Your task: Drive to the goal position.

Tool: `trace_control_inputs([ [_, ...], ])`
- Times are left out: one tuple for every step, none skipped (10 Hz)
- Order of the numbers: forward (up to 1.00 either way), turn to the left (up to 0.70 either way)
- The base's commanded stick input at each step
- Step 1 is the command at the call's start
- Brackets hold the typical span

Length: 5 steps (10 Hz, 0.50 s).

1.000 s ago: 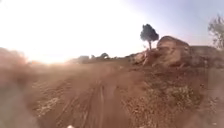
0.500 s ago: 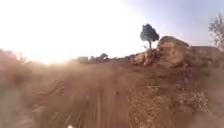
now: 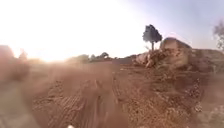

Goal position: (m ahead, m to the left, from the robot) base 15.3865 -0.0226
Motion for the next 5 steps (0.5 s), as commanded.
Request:
trace_control_inputs([
  [0.70,0.00],
  [0.70,0.00],
  [0.70,0.00],
  [0.70,0.00],
  [0.70,0.00],
])
